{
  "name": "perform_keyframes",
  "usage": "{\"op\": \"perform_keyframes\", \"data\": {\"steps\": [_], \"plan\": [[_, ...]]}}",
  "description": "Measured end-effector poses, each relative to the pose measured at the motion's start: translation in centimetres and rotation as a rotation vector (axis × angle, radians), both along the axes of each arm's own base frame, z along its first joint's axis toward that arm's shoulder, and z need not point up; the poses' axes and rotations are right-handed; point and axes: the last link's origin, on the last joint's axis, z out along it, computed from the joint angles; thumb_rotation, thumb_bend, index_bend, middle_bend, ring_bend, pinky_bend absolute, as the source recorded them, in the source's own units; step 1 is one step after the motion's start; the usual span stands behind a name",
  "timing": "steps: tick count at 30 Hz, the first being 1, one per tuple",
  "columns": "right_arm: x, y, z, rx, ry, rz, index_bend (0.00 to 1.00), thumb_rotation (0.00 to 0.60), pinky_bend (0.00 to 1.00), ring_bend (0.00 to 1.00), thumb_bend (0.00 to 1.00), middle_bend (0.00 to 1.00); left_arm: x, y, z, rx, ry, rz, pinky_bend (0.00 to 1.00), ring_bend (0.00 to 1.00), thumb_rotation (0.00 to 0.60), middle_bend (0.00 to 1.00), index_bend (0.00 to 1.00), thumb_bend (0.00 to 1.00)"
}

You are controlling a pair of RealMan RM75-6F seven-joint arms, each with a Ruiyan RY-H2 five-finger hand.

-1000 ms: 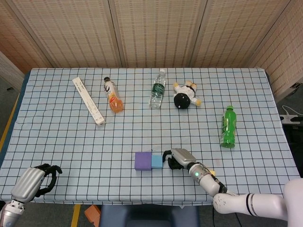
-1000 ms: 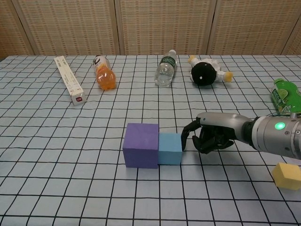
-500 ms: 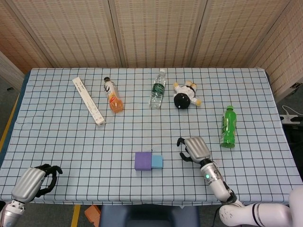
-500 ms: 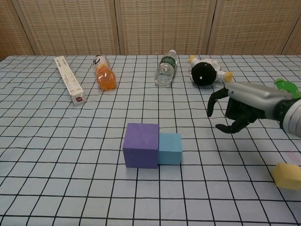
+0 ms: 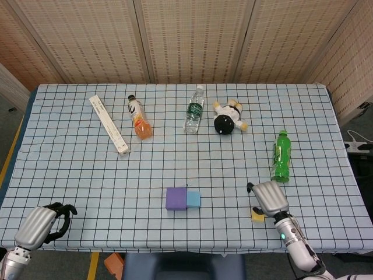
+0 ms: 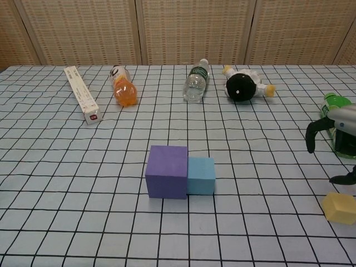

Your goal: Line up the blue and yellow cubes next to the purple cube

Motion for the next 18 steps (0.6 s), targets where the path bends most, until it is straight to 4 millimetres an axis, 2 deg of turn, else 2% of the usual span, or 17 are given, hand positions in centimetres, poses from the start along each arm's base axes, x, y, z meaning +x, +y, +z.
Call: {"op": "perform_keyframes", "data": {"steps": [10, 18], "plan": [[-1.9, 2.1, 0.7, 0.087, 0.030, -0.076, 0.43, 0.600, 1.00, 0.91, 0.04, 1.00, -0.1, 0.0, 0.1, 0.001, -0.003, 0.006, 0.61, 0.45, 0.600, 0.59, 0.46, 0.57], [-2.7, 2.9, 0.7, 0.100, 0.061, -0.072, 0.43, 0.600, 1.00, 0.91, 0.03, 1.00, 0.0, 0.0, 0.1, -0.001, -0.004, 0.003, 0.61, 0.45, 0.600, 0.59, 0.46, 0.57]]}}
